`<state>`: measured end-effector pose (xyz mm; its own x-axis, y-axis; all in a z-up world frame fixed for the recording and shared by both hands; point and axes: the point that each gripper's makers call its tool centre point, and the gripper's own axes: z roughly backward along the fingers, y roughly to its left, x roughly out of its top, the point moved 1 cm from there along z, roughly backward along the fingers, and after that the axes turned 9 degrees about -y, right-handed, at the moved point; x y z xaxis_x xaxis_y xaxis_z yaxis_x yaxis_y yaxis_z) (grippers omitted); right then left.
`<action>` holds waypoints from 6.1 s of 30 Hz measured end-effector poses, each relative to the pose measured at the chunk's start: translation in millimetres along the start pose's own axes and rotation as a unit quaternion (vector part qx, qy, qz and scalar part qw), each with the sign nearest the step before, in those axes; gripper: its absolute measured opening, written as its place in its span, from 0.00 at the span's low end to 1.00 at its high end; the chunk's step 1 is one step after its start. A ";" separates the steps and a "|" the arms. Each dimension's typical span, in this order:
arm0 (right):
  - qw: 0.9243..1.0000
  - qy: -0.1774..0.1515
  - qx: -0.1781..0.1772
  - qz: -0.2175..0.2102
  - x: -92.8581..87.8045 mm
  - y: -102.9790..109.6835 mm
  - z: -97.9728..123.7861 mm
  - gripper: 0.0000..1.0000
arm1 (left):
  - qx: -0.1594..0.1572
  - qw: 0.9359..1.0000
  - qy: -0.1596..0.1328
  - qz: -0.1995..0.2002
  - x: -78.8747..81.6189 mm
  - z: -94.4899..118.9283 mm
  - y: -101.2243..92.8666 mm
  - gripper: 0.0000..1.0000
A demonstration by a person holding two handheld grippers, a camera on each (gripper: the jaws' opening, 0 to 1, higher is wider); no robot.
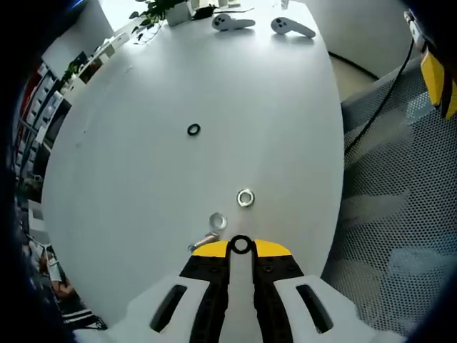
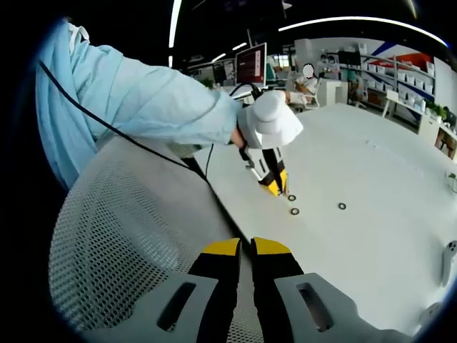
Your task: Place the washer onto the threaded stud by aligning its center hole with the stud, sliding it down to the base, and recovering from edge contact or off-axis alignment until the washer reaches the visible bottom stop.
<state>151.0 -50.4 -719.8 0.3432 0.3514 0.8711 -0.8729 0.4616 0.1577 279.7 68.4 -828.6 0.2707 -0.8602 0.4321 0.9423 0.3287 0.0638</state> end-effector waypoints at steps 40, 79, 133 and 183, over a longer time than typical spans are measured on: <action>1.000 -0.005 -0.001 0.001 1.5 -0.3 0.6 0.08 | 0.038 0.999 0.004 -0.014 14.4 30.0 28.1 0.09; 1.000 -0.002 0.003 -0.005 -0.1 0.7 0.2 0.08 | 0.017 0.999 0.039 -0.026 0.2 -2.8 27.0 0.09; 1.000 0.005 0.013 -0.006 -2.6 3.9 -0.3 0.08 | 0.020 0.999 0.009 -0.030 -0.2 -4.6 27.6 0.36; 1.000 -0.001 0.008 -0.015 -1.6 3.6 0.6 0.08 | -0.019 0.995 -0.031 -0.095 50.1 -8.9 -22.1 0.20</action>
<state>147.1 -49.8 -720.3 0.3693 0.3355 0.8666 -0.8676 0.4586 0.1922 274.3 14.5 -816.4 0.0761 -0.8791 0.4705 0.9822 0.1475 0.1166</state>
